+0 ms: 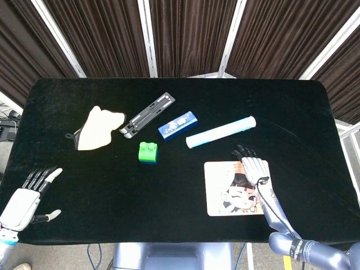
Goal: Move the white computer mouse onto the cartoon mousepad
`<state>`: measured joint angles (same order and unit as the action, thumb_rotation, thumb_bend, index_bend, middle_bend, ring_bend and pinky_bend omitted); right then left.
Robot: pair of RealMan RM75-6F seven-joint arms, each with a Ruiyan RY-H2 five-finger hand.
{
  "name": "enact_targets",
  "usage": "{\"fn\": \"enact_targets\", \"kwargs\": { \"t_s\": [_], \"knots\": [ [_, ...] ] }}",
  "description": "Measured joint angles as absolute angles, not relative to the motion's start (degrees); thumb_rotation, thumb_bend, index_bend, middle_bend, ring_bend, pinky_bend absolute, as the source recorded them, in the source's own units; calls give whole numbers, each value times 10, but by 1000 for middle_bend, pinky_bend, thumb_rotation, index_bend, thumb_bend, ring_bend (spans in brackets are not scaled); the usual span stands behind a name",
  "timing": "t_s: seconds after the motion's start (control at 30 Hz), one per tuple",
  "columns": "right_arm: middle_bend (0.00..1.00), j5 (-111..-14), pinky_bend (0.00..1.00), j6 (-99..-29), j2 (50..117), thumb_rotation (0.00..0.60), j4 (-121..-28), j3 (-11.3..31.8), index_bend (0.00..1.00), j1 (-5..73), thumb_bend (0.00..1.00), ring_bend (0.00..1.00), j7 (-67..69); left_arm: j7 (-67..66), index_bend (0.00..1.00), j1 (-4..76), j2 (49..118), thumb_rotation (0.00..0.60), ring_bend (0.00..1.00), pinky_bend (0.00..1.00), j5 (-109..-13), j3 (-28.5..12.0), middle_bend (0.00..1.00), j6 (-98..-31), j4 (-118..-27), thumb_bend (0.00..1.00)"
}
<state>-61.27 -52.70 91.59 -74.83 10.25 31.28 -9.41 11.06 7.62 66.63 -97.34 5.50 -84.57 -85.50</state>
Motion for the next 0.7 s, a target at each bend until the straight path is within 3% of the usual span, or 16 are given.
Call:
{"fn": "enact_targets", "kwargs": {
  "t_s": [0.7],
  "knots": [
    [0,-614,0,-535,914,600,-753,109,135,320,166,0,-93,110,0,77,667,600,0,0,-973,55,0,-844,-856,106]
  ]
}}
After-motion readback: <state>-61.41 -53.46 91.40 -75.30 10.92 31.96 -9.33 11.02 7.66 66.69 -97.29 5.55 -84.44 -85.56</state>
